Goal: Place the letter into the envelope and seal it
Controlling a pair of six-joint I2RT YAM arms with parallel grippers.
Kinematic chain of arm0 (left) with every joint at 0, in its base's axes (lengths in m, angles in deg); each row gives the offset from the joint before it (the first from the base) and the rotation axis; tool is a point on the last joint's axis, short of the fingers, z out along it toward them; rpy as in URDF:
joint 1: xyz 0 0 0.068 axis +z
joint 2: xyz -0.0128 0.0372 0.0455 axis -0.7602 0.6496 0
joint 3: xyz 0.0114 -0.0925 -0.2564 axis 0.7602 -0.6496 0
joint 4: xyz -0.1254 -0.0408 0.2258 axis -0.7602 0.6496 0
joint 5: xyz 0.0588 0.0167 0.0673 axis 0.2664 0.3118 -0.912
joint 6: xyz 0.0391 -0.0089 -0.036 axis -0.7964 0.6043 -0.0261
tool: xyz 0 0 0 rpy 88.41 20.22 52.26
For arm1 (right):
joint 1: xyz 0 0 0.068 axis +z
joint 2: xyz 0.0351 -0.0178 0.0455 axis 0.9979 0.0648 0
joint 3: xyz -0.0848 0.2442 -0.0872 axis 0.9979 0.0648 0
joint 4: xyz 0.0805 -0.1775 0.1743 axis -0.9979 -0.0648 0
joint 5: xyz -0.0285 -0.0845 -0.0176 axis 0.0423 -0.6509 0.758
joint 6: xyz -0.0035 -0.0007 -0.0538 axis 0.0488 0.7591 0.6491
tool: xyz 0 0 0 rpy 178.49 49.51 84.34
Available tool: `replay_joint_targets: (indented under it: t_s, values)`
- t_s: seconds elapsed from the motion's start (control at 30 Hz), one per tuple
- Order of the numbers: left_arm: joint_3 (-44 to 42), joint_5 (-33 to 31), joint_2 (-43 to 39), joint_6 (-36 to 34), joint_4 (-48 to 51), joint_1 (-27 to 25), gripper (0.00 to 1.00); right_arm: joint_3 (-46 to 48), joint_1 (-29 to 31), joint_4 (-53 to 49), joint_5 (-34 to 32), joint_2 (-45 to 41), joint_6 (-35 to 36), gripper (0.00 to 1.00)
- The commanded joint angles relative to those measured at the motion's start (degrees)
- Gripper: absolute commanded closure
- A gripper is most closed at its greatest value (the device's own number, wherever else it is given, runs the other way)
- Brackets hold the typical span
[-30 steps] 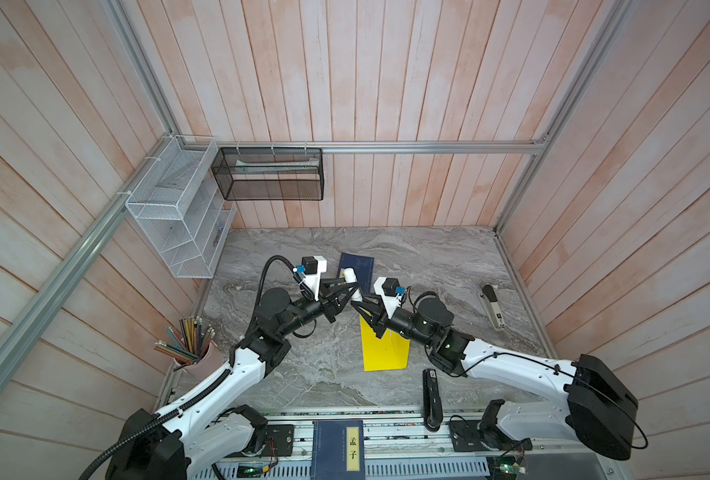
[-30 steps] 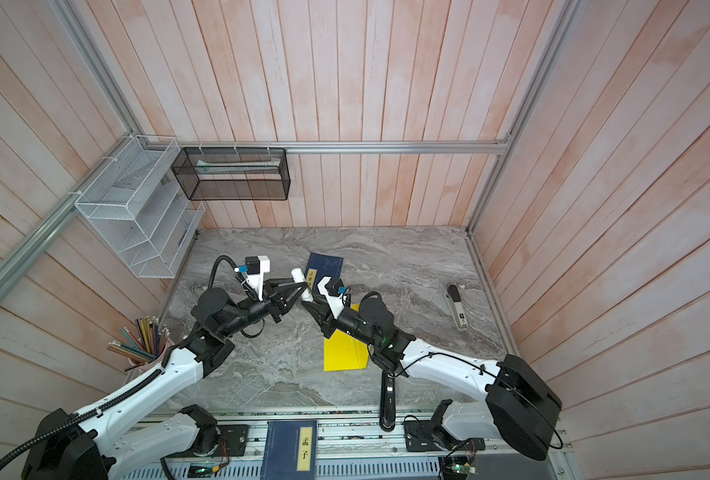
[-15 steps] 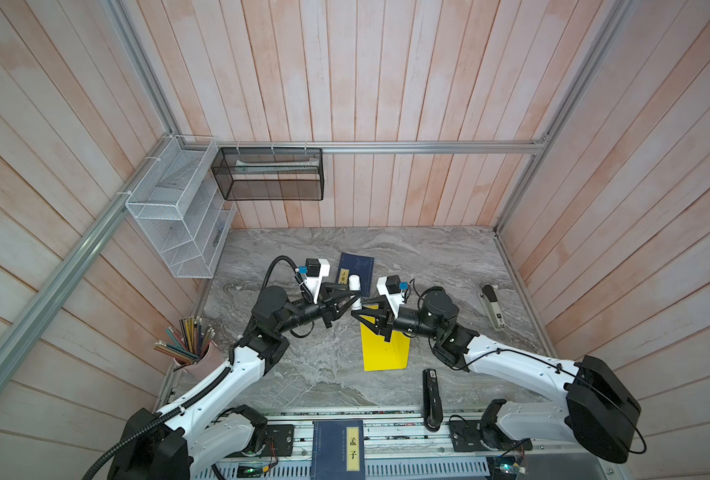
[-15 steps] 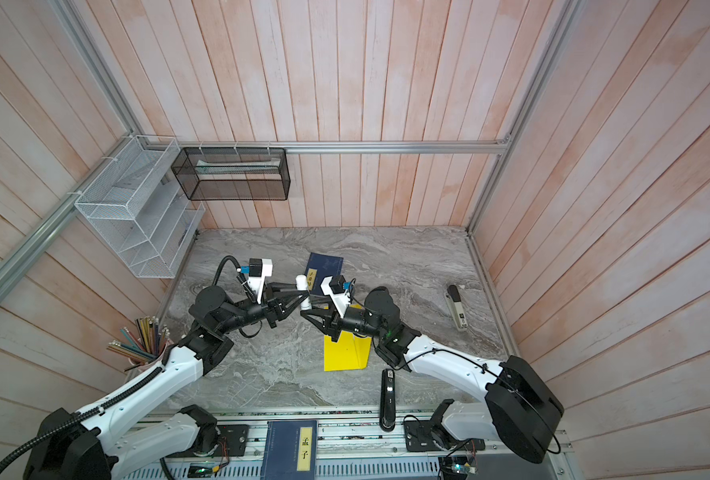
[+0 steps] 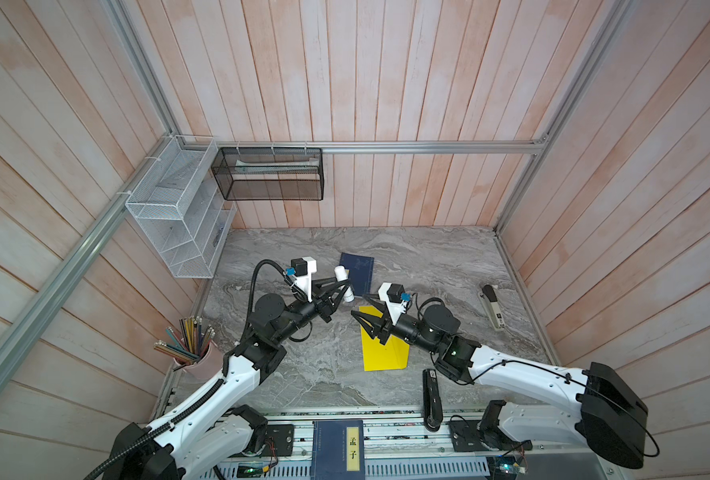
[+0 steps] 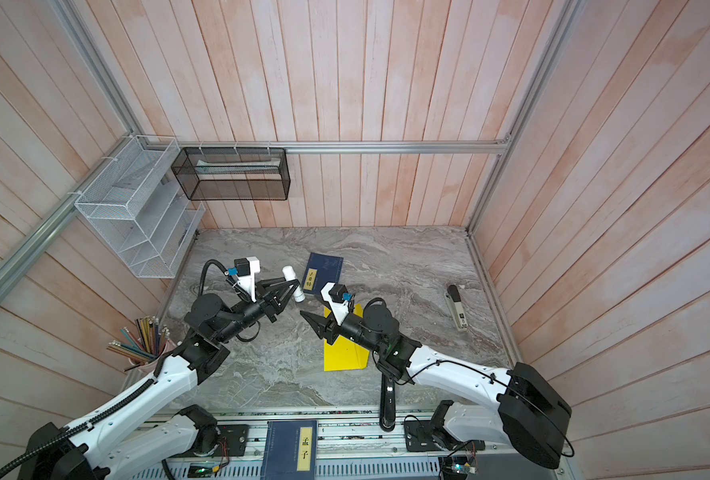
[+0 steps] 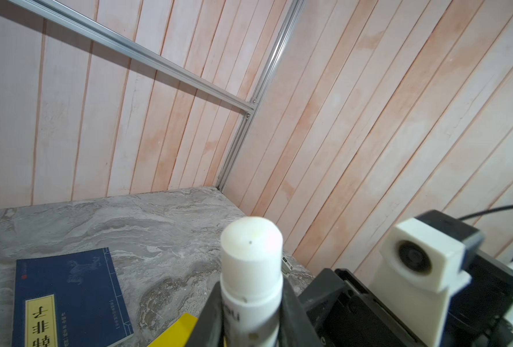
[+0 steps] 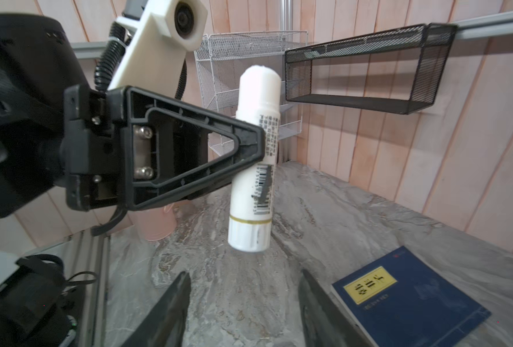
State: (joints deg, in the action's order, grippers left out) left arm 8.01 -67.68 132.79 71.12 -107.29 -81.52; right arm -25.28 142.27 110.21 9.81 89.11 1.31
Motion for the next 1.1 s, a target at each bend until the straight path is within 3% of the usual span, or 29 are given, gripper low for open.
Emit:
replay_joint_targets:
  t_s: [0.0, 0.23, 1.07]
  values:
    - [0.6, -9.1, -0.4, -3.4, 1.9, -2.2, 1.00, -1.3, 2.2, 1.6, -12.5, 1.5, 5.1, 0.46]
    - [-1.0, -16.8, -1.0, -3.9, -1.0, -4.8, 1.00, -2.9, 5.3, 4.6, -20.0, 5.1, 8.3, 0.49]
    - [0.0, -17.0, 1.9, -3.5, -3.0, -6.9, 1.00, -7.6, 5.4, 3.4, -19.7, 11.0, 9.0, 0.57]
